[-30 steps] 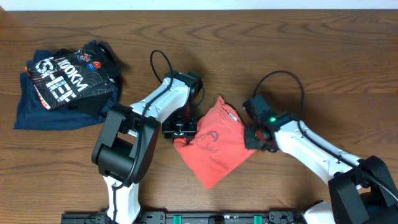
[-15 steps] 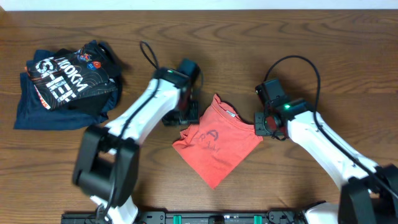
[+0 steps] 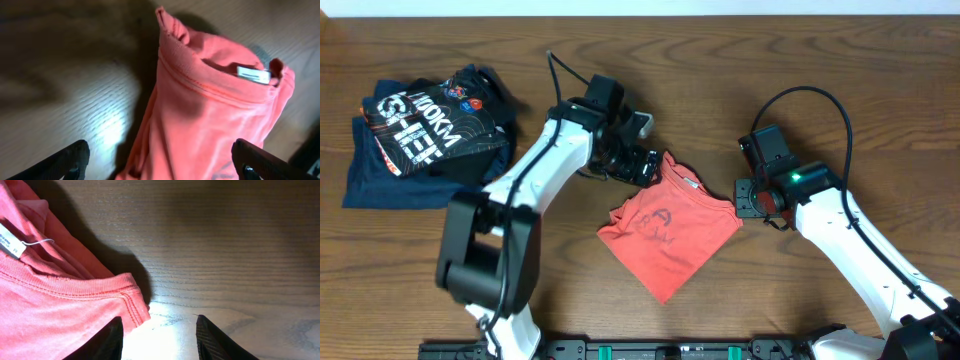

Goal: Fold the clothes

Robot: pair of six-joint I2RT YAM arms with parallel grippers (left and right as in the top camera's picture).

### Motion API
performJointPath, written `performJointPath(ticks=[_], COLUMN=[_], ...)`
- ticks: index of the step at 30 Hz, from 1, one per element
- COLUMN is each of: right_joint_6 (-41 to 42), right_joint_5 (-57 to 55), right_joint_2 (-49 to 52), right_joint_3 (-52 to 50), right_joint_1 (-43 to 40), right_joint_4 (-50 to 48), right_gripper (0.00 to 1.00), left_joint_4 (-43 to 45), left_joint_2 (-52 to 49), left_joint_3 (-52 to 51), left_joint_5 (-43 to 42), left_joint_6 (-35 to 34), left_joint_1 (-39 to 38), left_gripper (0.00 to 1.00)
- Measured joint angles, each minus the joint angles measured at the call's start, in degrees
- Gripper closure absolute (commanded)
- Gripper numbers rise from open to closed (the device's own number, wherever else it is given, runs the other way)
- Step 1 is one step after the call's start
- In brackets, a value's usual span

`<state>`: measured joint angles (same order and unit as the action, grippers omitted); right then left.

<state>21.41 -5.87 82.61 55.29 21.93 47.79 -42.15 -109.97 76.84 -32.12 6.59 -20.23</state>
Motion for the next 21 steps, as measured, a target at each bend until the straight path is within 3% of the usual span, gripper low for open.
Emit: performJointPath(ticks=[8, 14, 17, 19, 21], right_joint_6=[0.0, 0.0, 0.0, 0.0, 0.0], right_joint_5=[0.0, 0.0, 0.0, 0.0, 0.1], right_joint_2=[0.0, 0.0, 0.0, 0.0, 0.0], right_joint_3=[0.0, 0.0, 0.0, 0.0, 0.0], right_joint_1=[0.0, 0.0, 0.0, 0.0, 0.0], right_joint_4=[1.2, 1.2, 1.2, 1.2, 1.3], right_gripper=[0.54, 0.54, 0.54, 0.54, 0.54], left_joint_4=[1.9, -1.5, -2.3, -2.0, -1.2], left_joint_2=[-7.3, -9.7, -10.7, -10.9, -11.3], left_joint_3=[0.1, 0.3, 0.3, 0.3, 0.3], left_joint_5=[-6.9, -14.0, -15.3, -15.5, -15.4], left_joint_6=[3.2, 4.0, 4.2, 4.4, 4.2], left_joint_1=[0.3, -0.3, -1.4, -2.1, -2.9], left_gripper=[0.09, 0.31, 0.38, 0.5, 0.8])
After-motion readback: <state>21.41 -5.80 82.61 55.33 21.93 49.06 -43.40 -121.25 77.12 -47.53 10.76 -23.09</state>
